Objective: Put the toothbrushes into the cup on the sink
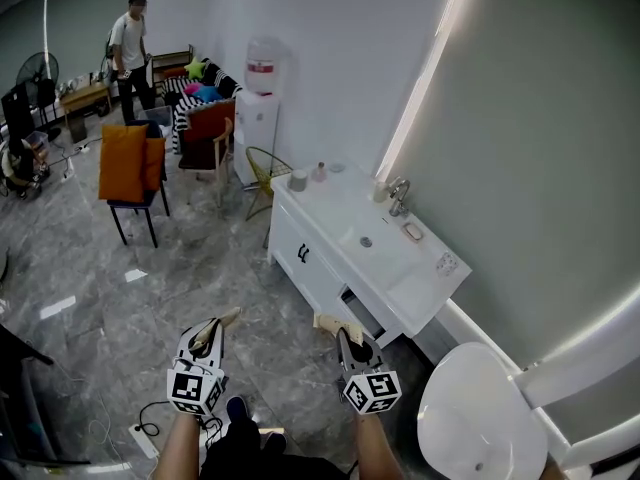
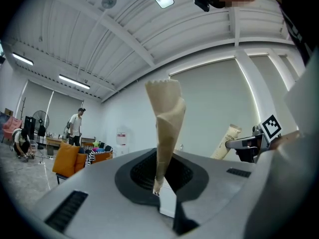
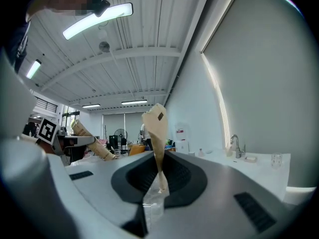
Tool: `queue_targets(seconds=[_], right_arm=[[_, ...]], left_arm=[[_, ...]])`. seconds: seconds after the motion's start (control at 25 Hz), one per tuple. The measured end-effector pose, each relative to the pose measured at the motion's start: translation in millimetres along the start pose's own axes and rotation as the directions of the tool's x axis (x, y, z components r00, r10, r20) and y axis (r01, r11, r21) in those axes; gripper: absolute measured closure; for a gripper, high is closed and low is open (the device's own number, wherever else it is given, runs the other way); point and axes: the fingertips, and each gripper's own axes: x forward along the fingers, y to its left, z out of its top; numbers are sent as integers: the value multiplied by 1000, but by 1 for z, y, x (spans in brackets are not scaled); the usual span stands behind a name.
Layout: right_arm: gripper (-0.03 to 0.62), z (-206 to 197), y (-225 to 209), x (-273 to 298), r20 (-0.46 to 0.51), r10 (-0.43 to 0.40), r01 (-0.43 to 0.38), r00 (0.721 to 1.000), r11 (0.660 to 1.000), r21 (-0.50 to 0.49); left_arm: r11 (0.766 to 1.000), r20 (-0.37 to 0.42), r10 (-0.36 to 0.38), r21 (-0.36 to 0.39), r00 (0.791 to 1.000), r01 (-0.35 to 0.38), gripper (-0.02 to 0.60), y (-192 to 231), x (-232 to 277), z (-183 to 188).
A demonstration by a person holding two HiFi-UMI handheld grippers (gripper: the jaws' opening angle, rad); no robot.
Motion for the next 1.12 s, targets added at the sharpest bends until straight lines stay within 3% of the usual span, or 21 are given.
queue_targets(seconds=[0.24,0.52,0.92,1.12], right_arm=[[546,2,3,19,6,19,-19,1000,1000,-11],[545,6,-15,61,8,-1,1,1000,1000,-29],[545,14,-54,180,11,-32,32,999,999,-22],[546,36,-68,248,27,-63,63,998,998,-17]], left_arm=[[1000,13,9,-1,1000,-9,548,14,13,1],[1000,22,-16,-5,1000,16,548,31,61,-6],[999,28,-48,-24,998,49,548,96,175,-16],[997,27,-76,-22,997,76,548,142,237,-4]])
